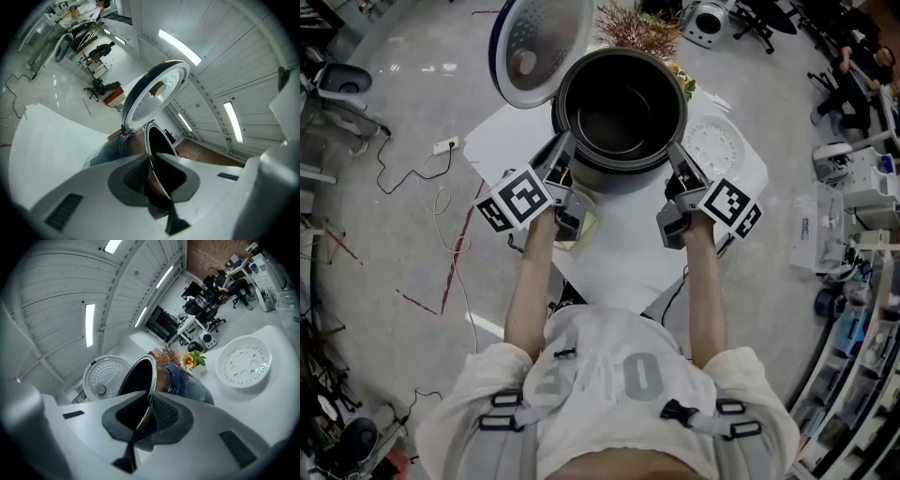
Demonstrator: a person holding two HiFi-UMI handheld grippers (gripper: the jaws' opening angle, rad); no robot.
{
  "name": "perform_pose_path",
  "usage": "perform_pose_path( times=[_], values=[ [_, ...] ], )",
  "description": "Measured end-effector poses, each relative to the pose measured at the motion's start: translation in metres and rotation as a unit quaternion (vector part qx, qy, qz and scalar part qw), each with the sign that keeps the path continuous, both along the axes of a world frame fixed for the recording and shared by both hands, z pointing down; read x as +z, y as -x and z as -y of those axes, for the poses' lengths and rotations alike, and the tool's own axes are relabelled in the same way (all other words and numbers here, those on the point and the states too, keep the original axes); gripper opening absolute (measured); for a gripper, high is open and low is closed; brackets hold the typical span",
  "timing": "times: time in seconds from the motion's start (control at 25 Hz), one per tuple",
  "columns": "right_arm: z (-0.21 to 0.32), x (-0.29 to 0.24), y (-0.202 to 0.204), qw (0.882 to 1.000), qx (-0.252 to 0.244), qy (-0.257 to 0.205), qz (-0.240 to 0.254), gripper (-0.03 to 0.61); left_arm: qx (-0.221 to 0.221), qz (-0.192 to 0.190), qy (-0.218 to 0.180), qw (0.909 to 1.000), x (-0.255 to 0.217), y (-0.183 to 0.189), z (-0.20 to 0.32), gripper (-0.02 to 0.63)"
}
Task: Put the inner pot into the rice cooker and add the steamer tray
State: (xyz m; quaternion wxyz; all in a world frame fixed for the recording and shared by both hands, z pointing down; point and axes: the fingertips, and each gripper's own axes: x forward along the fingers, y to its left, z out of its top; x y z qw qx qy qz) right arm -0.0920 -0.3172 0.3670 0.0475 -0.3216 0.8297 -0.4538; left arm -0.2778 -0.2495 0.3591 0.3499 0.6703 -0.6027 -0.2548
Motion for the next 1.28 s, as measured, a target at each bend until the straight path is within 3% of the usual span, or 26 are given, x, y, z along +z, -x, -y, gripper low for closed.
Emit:
perform_pose_path(
  times=[0.32,0.56,0.76,1.12,1.28],
  values=[
    [0.005,0.011,0.006,0.998,-0.004,-0.021,-0.062,0.046,-0.004,0.029,0.029,0.9992,0.017,0.006,0.005,0.035],
    [0.005,0.015,0.008,0.994,-0.008,-0.042,-0.102,0.057,-0.002,0.113,0.052,0.9922,0.020,0.006,0.005,0.055],
    [0.005,0.017,0.005,0.988,-0.007,-0.064,-0.138,0.066,-0.007,0.147,0.057,0.9875,0.022,0.003,0.006,0.063],
    [0.008,0.020,0.007,0.970,-0.005,-0.107,-0.219,0.095,-0.018,0.252,0.080,0.9642,0.024,0.005,0.009,0.077],
    [0.009,0.020,0.008,0.965,-0.004,-0.119,-0.232,0.097,-0.022,0.296,0.092,0.9504,0.026,0.004,0.011,0.077]
  ],
)
